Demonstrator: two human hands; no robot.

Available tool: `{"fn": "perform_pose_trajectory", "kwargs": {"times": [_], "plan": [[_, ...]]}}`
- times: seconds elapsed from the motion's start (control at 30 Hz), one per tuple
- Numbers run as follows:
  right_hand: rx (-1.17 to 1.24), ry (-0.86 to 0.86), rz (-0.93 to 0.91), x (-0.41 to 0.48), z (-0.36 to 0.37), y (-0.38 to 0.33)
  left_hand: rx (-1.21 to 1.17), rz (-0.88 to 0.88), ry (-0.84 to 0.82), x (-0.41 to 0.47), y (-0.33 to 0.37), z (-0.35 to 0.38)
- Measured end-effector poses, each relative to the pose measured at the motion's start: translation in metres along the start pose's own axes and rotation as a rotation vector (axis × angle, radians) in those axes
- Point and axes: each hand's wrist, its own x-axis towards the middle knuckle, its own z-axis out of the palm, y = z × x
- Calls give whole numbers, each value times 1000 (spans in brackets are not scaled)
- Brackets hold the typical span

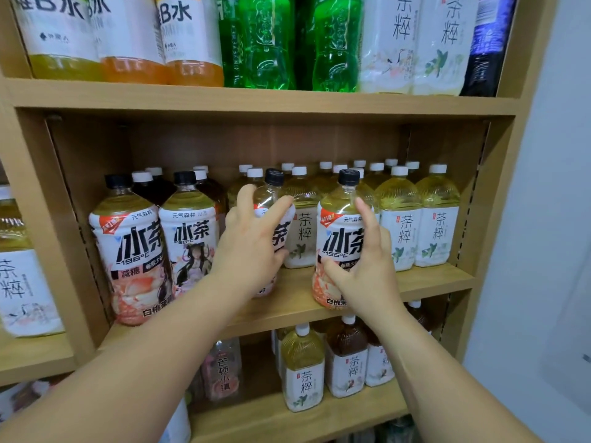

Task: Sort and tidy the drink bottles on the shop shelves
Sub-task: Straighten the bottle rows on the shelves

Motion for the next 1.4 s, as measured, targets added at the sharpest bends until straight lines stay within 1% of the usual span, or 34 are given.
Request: {"fn": "perform_pose_trajectory", "kwargs": {"times": [0.1, 0.2, 0.33, 0.43, 0.53, 0.6, 0.7, 0.87, 1.03, 1.13, 1.27, 1.4], "plan": [[-23, 22, 3, -3, -2, -4, -28, -55, 9, 2, 0, 2], [-60, 33, 31, -2, -2, -9, -69, -88, 57, -3, 1, -1], [-59, 36, 39, 1, 1, -9, -208, -57, 168, -28, -5, -11], [-66, 52, 30, -1, 2, -6, -284, -65, 212, -50, -10, -24], [-37, 68, 40, -4, 1, -10, -345, -65, 223, -69, -13, -40], [-9, 84, 36, -7, 2, -17, -362, -61, 202, -82, -18, -50], [34, 93, -16, -20, 8, -31, -358, -62, 178, -101, -28, -66], [114, 23, -66, -48, 27, -68, -352, -97, 206, -128, -50, -92], [185, -73, -94, -87, 53, -111, -362, -77, 207, -161, -90, -111], [214, -98, -63, -115, 76, -127, -392, -76, 179, -193, -124, -121], [196, -167, -56, -153, 115, -148, -382, -66, 103, -241, -179, -139], [190, -187, -19, -186, 161, -176, -336, -76, 30, -285, -247, -154]]}}
